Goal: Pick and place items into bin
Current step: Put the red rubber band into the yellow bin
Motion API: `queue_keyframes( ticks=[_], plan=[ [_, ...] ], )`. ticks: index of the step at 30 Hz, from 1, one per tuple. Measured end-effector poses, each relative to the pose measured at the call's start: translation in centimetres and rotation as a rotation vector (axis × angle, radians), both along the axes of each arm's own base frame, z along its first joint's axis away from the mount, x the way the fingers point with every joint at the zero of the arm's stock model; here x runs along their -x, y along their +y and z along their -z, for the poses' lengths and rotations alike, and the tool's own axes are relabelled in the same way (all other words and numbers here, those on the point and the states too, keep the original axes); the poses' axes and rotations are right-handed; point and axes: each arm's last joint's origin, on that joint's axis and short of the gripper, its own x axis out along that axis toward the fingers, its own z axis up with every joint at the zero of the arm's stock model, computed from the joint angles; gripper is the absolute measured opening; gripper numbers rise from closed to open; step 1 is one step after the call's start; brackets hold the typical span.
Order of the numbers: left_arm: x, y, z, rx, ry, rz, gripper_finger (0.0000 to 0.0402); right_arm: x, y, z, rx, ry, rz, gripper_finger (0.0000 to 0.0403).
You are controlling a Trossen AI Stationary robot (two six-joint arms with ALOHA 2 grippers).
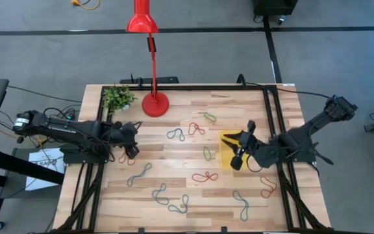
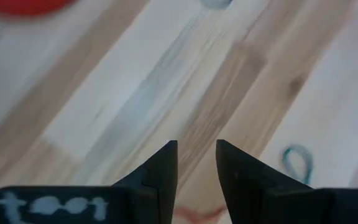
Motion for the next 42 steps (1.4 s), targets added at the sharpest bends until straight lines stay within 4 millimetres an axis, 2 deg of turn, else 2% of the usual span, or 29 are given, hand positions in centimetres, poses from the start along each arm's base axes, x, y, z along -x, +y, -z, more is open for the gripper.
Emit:
queue_keyframes(
  ticks=[8,14,19,24,38,42],
  plan=[
    [1.0,-1.0,0.7,0.044,0.107,-0.127,0.01,-0.2,-0.3,-0.7,0.128,0.044,-0.028,0.0081],
    [1.0,-2.1,1.3,0.087,0.137,-0.19,0.01,0.2,-0.9,-1.7,0.151,-0.005,0.016,0.0081],
    [1.2,-2.8,3.2,0.104,0.24,-0.248,0.01,0.5,-1.3,-2.4,0.131,-0.041,0.029,0.0081],
    [0.8,-3.6,4.6,0.068,0.309,-0.281,0.01,0.2,-2.0,-2.5,0.155,-0.034,0.052,0.0081],
    [-0.3,-4.0,7.5,-0.034,0.488,-0.332,0.0098,-0.7,-4.4,-2.7,0.188,-0.026,0.15,0.0081],
    [-0.5,-4.2,7.7,-0.025,0.493,-0.309,0.0074,-0.8,-4.8,-2.7,0.188,-0.024,0.168,0.0081]
  ],
)
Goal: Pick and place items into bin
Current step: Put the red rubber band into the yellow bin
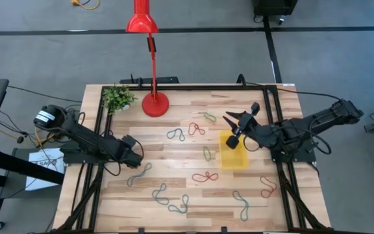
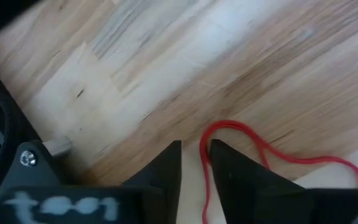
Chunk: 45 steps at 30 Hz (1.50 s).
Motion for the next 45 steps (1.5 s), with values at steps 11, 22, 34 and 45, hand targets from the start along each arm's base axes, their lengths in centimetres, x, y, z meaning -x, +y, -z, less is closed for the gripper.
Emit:
queue_keyframes(
  ticks=[11,22,34,45],
  plan=[
    [-2.6,-0.8,-2.1,-0.026,-0.083,0.125,0.0002,0.0,-0.1,0.0,-0.001,0.001,0.003,0.0081],
    [-9.0,-0.4,-11.0,-0.255,-0.342,0.344,0.0,-0.1,-0.1,0.1,-0.001,0.002,0.004,0.0081],
    [-14.5,3.1,-16.1,-0.413,-0.635,0.631,0.0,-2.2,0.6,2.2,0.016,0.086,0.009,0.0081],
    [-16.4,4.0,-16.6,-0.415,-0.735,0.89,0.0,-5.9,2.1,3.7,-0.064,0.114,-0.14,0.0081]
  ],
)
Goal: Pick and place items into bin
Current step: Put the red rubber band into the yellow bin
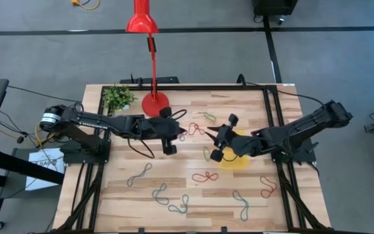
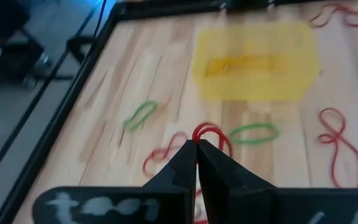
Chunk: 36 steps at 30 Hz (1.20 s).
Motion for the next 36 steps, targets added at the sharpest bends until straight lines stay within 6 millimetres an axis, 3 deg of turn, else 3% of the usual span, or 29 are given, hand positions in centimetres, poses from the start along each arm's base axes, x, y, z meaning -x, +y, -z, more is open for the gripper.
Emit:
queue_keyframes(
  ticks=[10,21,36],
  plan=[
    [-0.6,-0.4,-0.9,-0.05,-0.084,0.178,0.0,-2.0,0.4,2.4,-0.111,0.053,-0.078,0.0081],
    [-0.9,-0.5,-0.9,-0.08,-0.103,0.212,0.0,-3.4,-1.0,1.4,-0.195,-0.099,-0.067,0.0081],
    [-0.9,-0.2,-1.1,-0.147,-0.101,0.125,0.0,-3.6,-1.5,1.4,-0.226,-0.093,-0.106,0.0082]
  ],
)
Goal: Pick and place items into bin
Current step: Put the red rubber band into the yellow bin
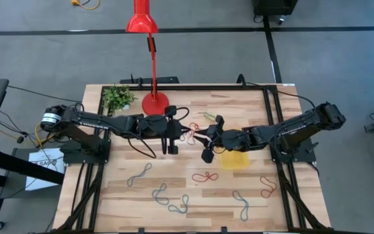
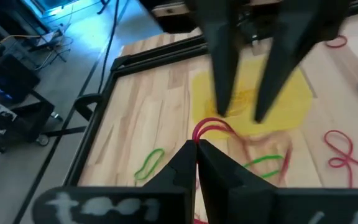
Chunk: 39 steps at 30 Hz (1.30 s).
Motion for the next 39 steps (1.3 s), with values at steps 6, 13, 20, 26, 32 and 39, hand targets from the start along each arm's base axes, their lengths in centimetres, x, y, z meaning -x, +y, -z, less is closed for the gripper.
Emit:
queue_keyframes(
  ticks=[6,13,20,26,32,39],
  plan=[
    [-0.15,-0.27,-0.27,0.015,-0.03,0.049,0.0,-0.09,-0.55,0.0,0.001,0.0,0.021,0.0082],
    [-0.25,-0.37,-0.47,0.023,-0.052,0.082,0.0,-0.14,-0.88,0.02,0.002,0.002,0.031,0.0082],
    [-0.25,-0.35,-0.45,0.021,-0.05,0.078,0.0,-0.19,-0.61,0.1,-0.032,0.014,-0.06,0.0042],
    [-0.2,-0.35,-0.36,0.02,-0.04,0.078,0.0,-0.16,-0.61,0.16,-0.029,0.022,-0.063,0.0011],
    [-0.13,-0.34,-0.19,0.02,-0.02,0.078,0.0003,-0.16,-0.61,0.16,-0.029,0.022,-0.064,0.0005],
    [0.01,-0.34,0.11,0.021,0.014,0.077,0.003,-0.11,-0.62,0.29,-0.027,0.037,-0.063,0.0002]
  ],
)
